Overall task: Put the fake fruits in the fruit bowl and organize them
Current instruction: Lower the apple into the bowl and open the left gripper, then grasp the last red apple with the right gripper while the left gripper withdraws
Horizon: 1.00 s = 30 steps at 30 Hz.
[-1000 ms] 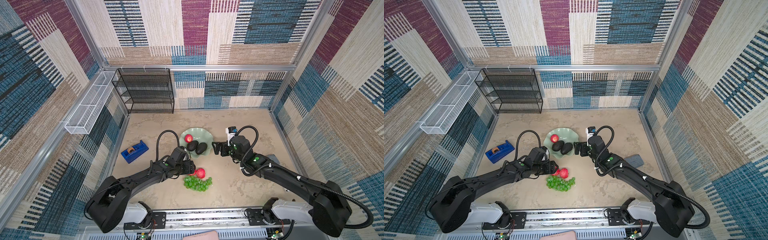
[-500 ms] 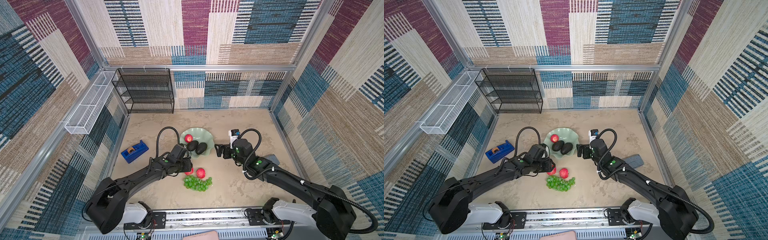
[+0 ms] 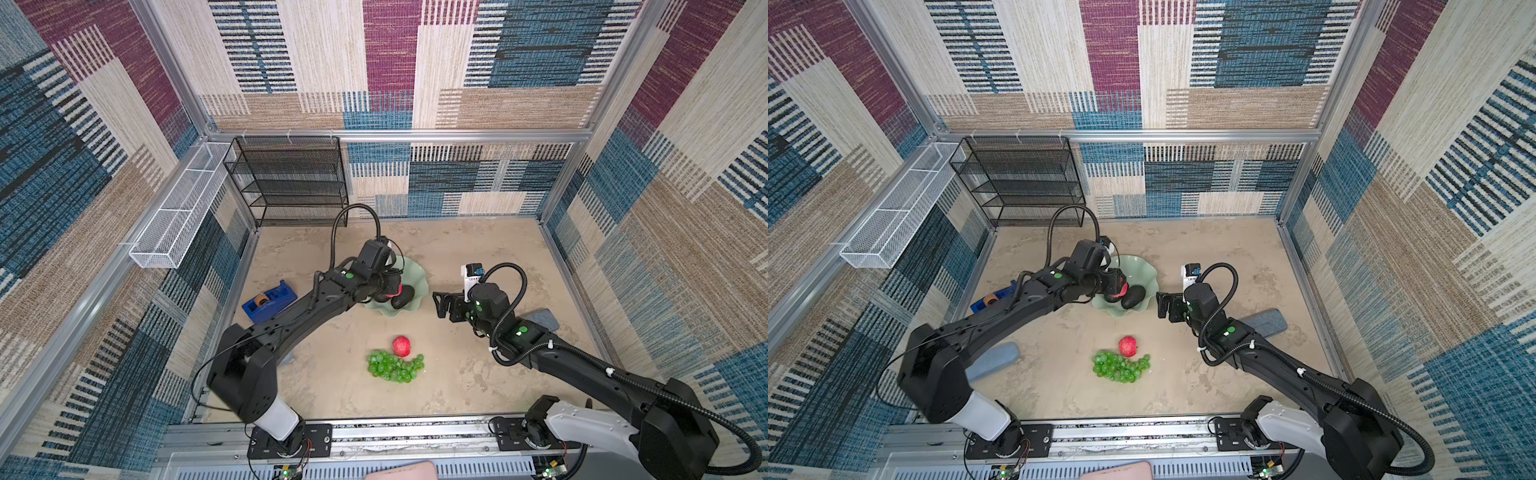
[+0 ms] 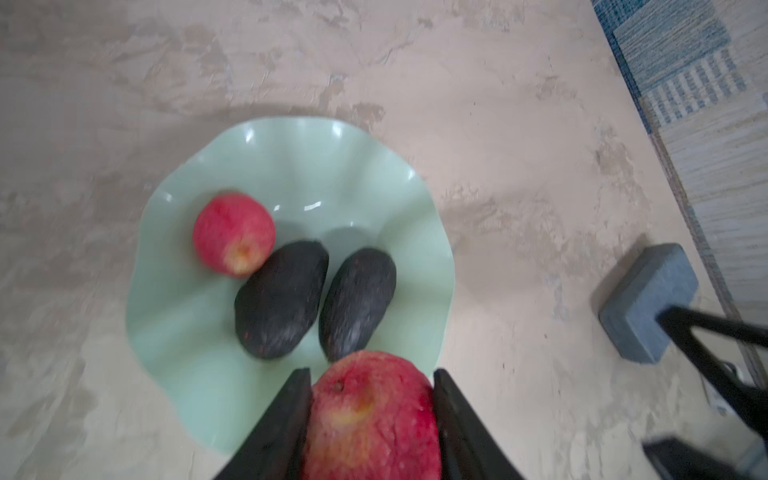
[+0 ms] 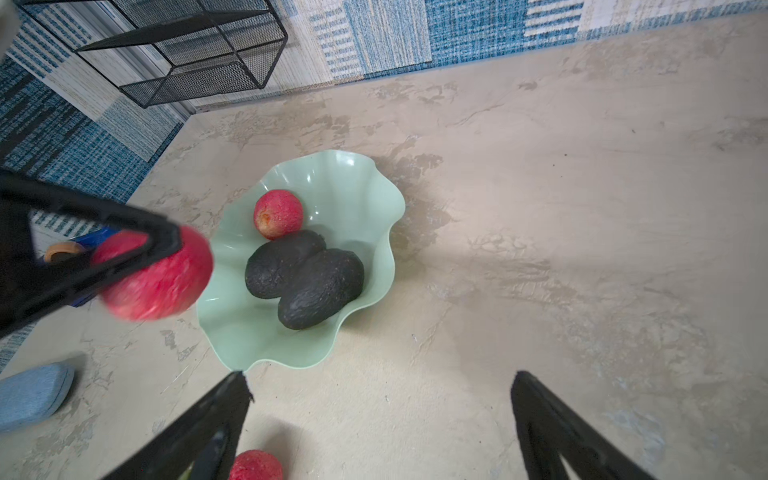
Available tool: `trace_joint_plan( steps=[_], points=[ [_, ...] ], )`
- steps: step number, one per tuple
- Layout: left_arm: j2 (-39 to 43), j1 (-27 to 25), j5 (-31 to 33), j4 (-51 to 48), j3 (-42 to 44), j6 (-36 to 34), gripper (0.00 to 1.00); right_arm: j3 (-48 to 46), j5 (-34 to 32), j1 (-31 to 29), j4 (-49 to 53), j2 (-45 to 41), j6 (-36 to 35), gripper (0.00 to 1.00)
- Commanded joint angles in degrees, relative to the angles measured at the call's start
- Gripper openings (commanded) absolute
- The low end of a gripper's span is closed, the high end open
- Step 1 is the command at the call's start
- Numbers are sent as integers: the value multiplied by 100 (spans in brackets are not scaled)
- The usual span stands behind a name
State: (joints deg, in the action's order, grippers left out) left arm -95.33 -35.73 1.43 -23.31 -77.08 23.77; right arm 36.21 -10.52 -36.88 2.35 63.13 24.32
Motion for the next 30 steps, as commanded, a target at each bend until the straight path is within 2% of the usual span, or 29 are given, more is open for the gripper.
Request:
trace_joint_plan(
  steps=[1, 7, 11, 18, 22, 25, 27, 30],
  points=[
    [-865, 104, 59, -358, -913, -493, 48, -98, -96, -2, 87, -168, 183, 100],
    [-2204, 345, 9, -778, -2168, -567, 46, -272, -203, -3, 208, -431, 232, 100],
    [-2632, 416, 93, -846, -2400, -516, 46, -277, -237, 1, 225, -426, 206, 100],
    [-3068, 444, -13, -1034, -2804, -443, 57, -230, -179, -2, 216, -307, 152, 100],
    [-2950, 461, -126, -974, -2827, -287, 63, -119, -22, -3, 377, -169, 226, 100],
    [-2675, 496, -172, -909, -2818, -146, 64, -82, 384, -48, 451, -7, 368, 98],
    [-2315, 504, -124, -755, -2642, -62, 64, -129, 516, -260, 459, 87, 465, 97],
    [-1380, 506, 124, -106, -1839, 11, 65, -150, 397, -901, 514, 278, 665, 97]
  ],
)
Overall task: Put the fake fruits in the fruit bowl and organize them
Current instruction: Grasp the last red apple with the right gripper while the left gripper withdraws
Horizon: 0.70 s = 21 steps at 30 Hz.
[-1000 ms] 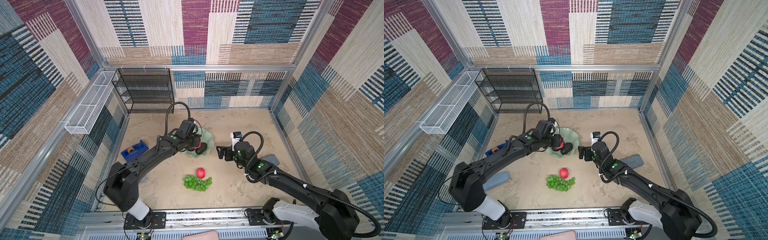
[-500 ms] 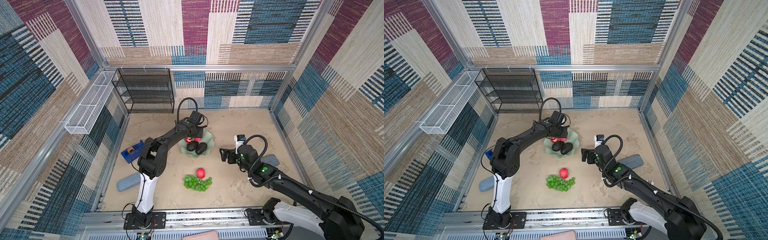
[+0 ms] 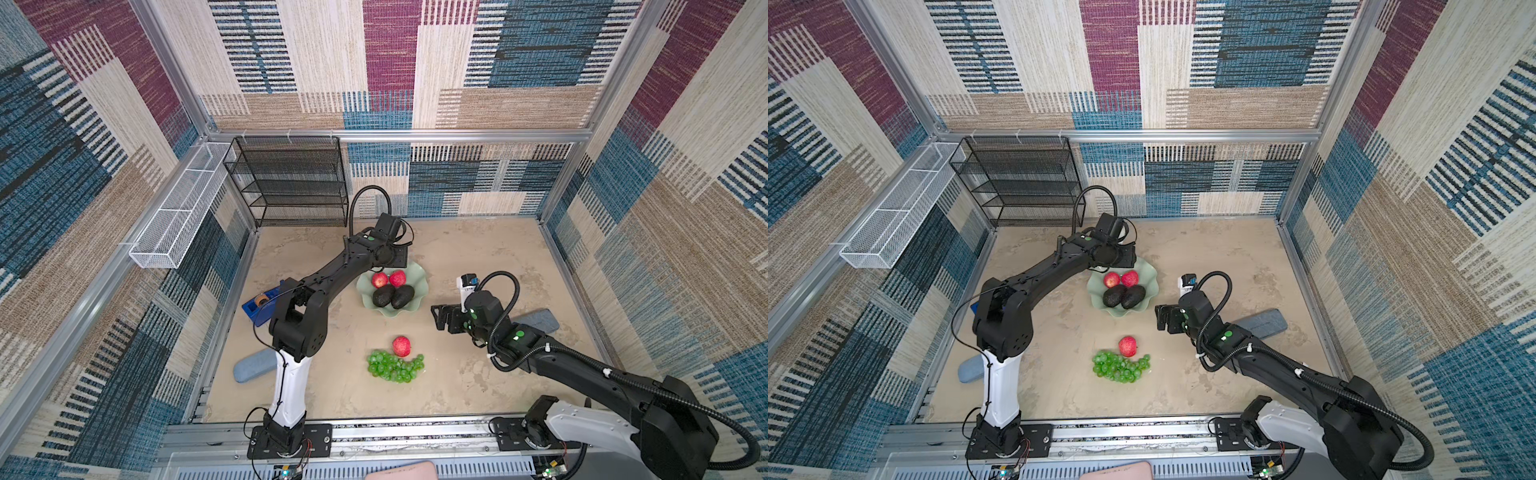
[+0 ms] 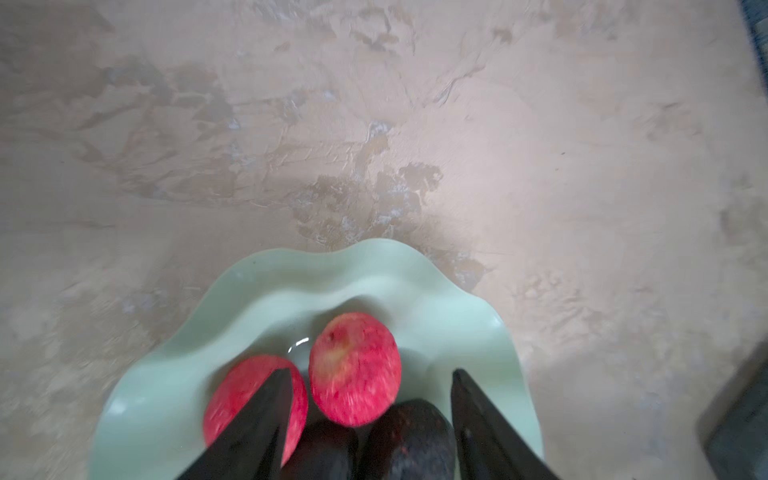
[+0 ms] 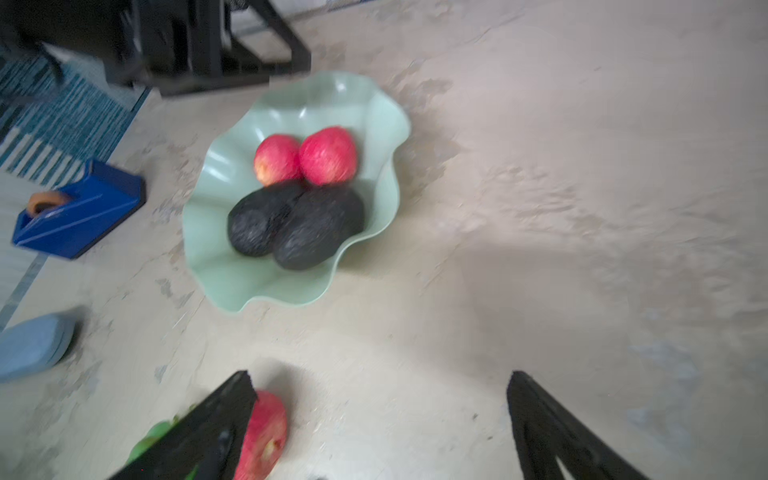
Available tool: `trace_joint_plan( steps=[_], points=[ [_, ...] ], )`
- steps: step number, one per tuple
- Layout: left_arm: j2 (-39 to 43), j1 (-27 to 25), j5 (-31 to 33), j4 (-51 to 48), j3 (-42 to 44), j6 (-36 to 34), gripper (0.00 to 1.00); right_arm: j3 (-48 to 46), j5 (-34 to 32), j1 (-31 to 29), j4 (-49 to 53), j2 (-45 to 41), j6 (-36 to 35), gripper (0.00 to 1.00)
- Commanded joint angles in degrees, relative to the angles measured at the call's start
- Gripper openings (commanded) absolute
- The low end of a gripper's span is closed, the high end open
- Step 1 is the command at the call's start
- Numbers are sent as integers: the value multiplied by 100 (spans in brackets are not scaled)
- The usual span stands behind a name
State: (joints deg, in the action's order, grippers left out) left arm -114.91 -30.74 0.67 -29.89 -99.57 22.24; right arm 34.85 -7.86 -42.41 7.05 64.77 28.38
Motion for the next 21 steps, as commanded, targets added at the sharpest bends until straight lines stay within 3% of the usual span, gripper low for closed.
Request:
trace_joint_plan(
  steps=[1, 5, 8, 17, 21],
  points=[
    [987, 7, 345, 848, 866, 192, 66, -5, 138, -579, 48, 209, 359, 97],
    [2578, 35, 996, 2114, 2871, 555, 71, -13, 300, -1202, -127, 621, 745, 96],
    [3565, 109, 1128, 2482, 4138, 1025, 73, 68, 302, -1497, -301, 968, 891, 96],
    [5954, 147, 1537, 2091, 6515, 2089, 74, 424, 75, -1577, -704, 1895, 972, 89],
    [6889, 156, 1907, 1498, 6957, 2253, 74, 667, 115, -1575, -738, 2311, 940, 77]
  ],
)
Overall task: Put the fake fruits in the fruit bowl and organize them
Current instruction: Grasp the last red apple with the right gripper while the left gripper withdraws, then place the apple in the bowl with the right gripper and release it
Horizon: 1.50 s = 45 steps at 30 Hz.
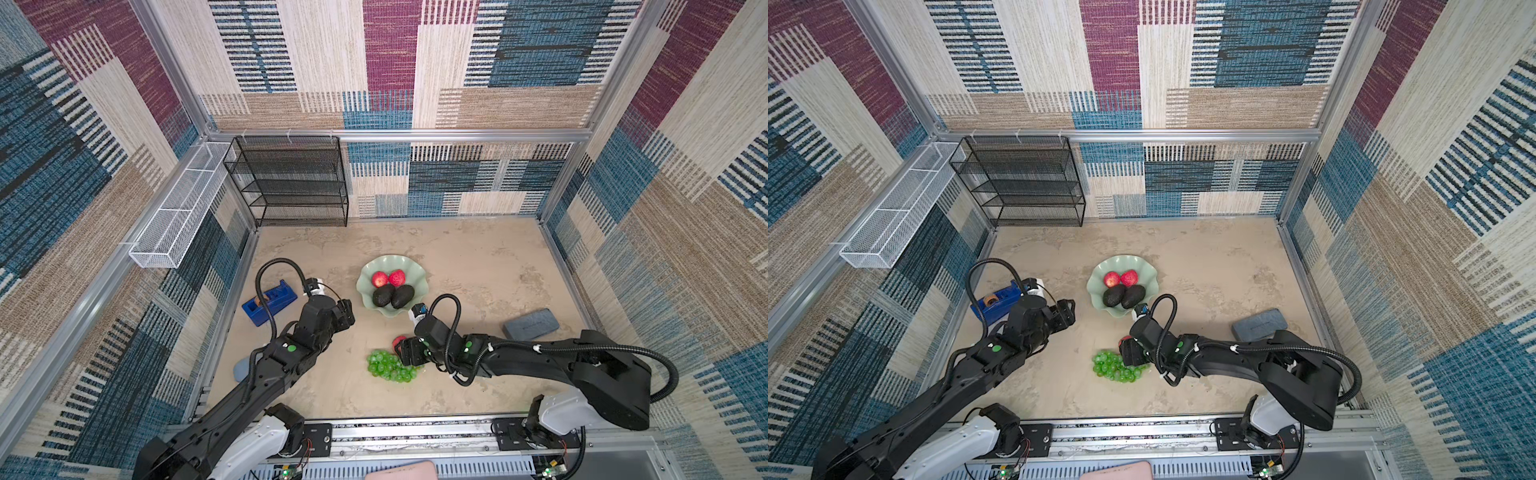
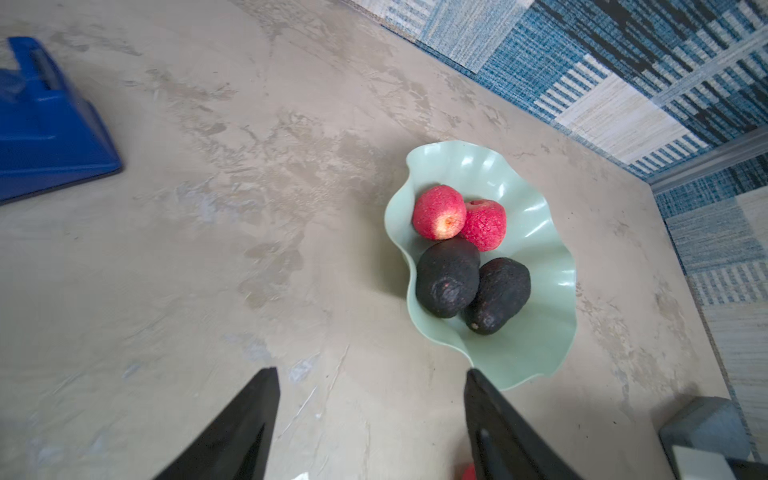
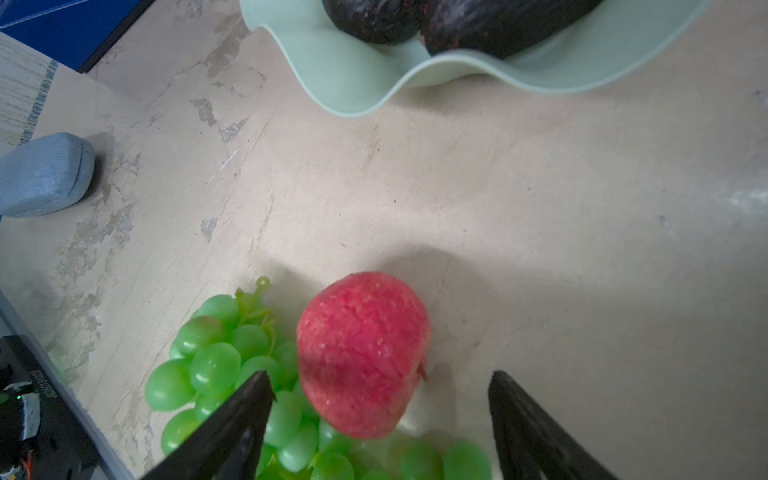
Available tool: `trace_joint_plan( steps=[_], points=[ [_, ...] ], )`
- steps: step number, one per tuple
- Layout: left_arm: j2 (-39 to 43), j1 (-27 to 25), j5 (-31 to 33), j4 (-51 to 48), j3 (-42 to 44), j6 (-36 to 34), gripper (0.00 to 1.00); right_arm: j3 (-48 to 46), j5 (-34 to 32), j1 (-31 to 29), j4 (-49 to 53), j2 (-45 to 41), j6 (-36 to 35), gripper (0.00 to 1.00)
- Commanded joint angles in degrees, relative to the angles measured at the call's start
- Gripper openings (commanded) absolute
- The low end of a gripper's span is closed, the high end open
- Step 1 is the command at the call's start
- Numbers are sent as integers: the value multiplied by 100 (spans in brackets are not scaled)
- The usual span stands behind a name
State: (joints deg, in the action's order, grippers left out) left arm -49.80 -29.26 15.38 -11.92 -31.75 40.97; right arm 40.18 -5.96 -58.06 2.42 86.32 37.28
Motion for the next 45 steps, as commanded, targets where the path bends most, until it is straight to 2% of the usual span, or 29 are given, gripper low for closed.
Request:
trace_joint_plan(
  steps=[1, 6, 10, 16, 20, 23, 32, 38, 42, 45],
  points=[
    [548, 8, 508, -401, 239, 393, 75, 171, -72, -12, -277, 216, 39, 74],
    [1217, 8, 741, -701, 466, 445, 76, 304, -179, -9, -162, 337, -36, 59],
    [1363, 8, 800, -749, 529, 456, 77, 282, -396, -10, 74, 105, -110, 46],
    [1265, 14, 805, -741, 495, 362, 77, 414, -1405, 1, 1055, -718, -459, 44],
    [1245, 16, 783, -781, 463, 311, 78, 1003, -2189, 109, 1540, -935, -1274, 44],
    [1261, 17, 774, -891, 476, 323, 78, 1559, -2649, 352, 1582, -583, -1891, 45],
    [1761, 19, 765, -1472, 468, 275, 78, 3031, -3076, 863, 1223, 1264, -3019, 45],
    [2155, 19, 658, -1714, 516, 254, 79, 3715, -3039, 1179, 967, 2405, -3455, 45],
    [2439, 18, 395, -1688, 597, 141, 79, 3963, -2790, 1349, 770, 2910, -3577, 46],
    [2687, 16, 123, -1584, 649, 11, 79, 4147, -2774, 1377, 769, 3121, -3616, 52]
  ],
)
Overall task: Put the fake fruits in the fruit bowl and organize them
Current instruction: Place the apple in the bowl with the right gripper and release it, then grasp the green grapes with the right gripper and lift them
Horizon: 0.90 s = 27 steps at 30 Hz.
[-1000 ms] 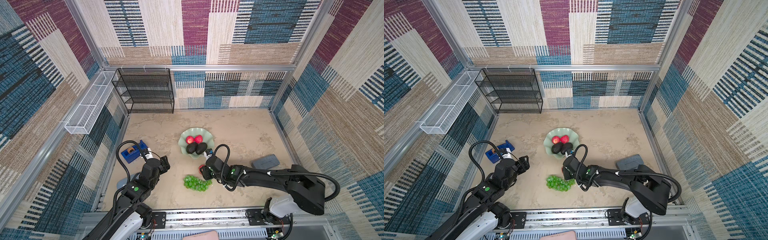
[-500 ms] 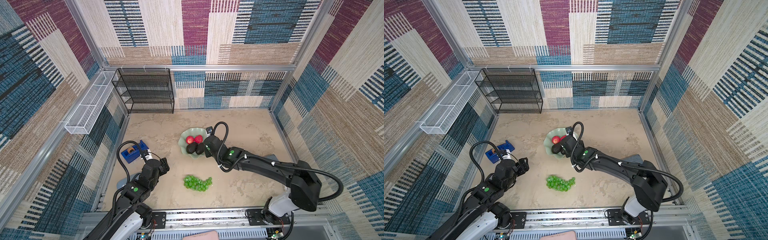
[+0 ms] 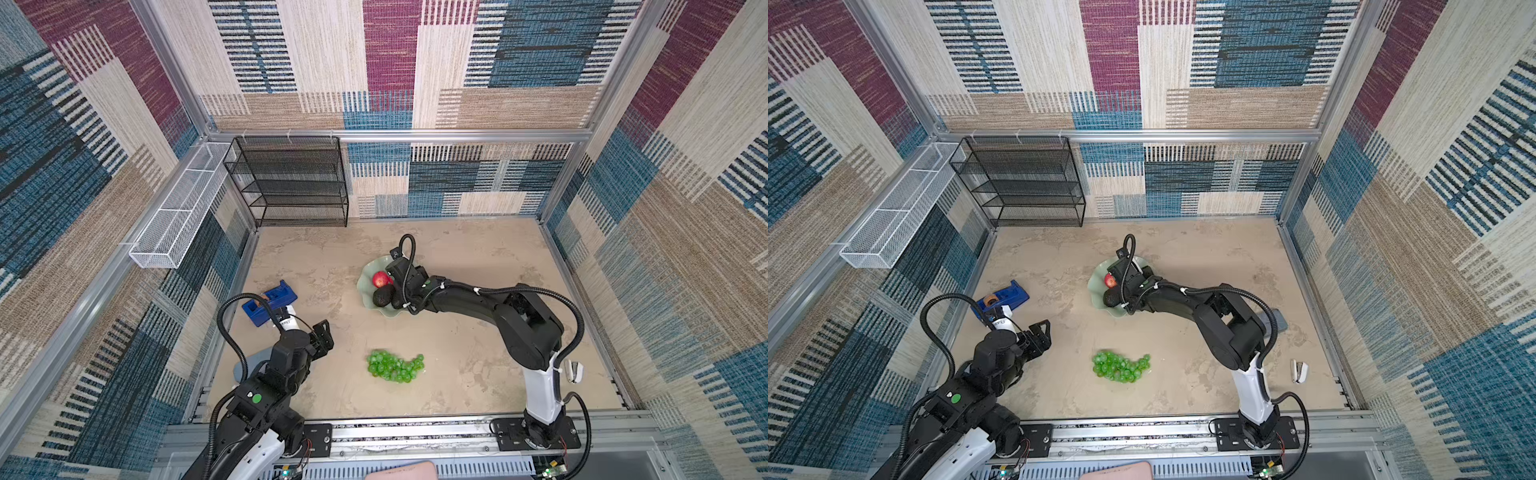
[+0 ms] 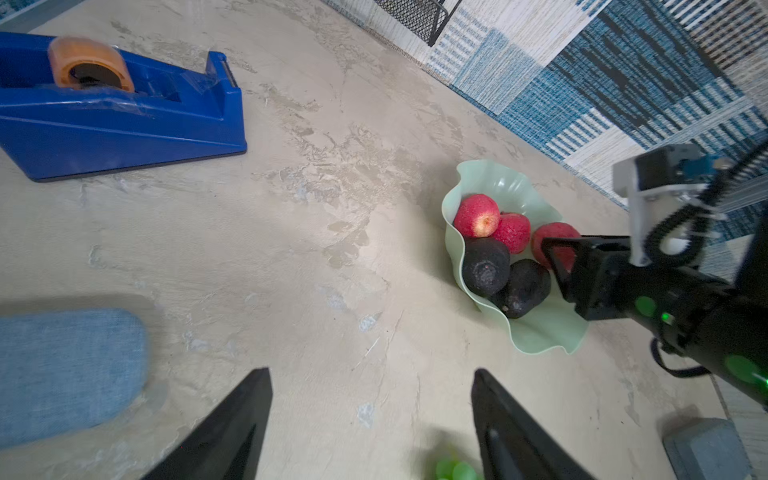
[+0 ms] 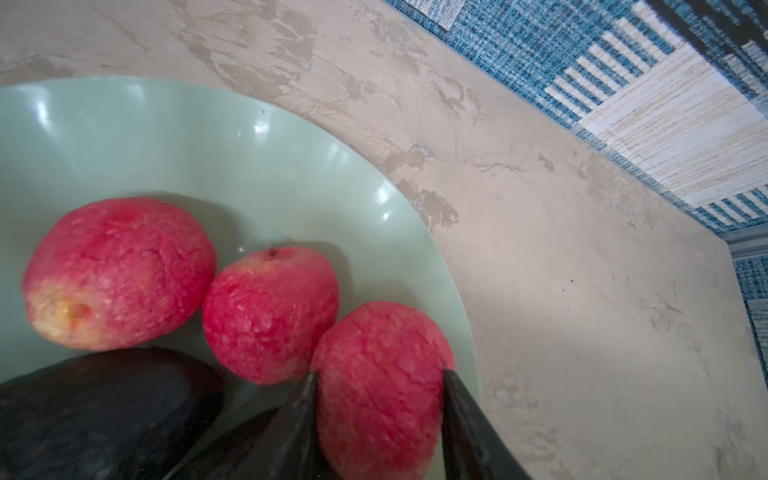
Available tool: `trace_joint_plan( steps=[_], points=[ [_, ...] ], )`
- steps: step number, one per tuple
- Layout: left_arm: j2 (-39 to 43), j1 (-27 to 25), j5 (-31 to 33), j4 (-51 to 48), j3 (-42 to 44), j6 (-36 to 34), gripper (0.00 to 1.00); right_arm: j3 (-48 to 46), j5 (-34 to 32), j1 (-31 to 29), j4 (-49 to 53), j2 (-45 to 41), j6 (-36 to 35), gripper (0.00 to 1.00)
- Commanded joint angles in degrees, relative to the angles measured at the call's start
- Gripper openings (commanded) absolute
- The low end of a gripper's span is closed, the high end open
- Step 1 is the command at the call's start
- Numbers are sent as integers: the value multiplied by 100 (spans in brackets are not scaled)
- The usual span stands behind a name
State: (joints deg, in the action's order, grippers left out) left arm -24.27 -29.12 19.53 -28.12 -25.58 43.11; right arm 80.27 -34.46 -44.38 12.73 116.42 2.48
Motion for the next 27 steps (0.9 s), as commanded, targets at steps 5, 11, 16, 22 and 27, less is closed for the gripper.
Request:
trace_joint_plan(
  steps=[5, 11, 16, 22, 27],
  points=[
    [484, 10, -1087, 503, 139, -460, 80, 234, 454, 44, -112, -44, 58, 70],
    [633, 4, -1241, 686, 168, -581, 81, -259, 1229, 91, -171, -1191, 401, 84],
    [620, 4, -1719, 1207, 262, -818, 82, -1753, 3002, 79, -660, -2600, 497, 92],
    [550, 6, -3130, 2049, 266, -990, 84, -4306, 4877, -519, -2035, -4442, 122, 100],
    [461, 4, -3737, 2273, 249, -987, 84, -4643, 4678, -1182, -1764, -4466, 174, 100]
  ],
)
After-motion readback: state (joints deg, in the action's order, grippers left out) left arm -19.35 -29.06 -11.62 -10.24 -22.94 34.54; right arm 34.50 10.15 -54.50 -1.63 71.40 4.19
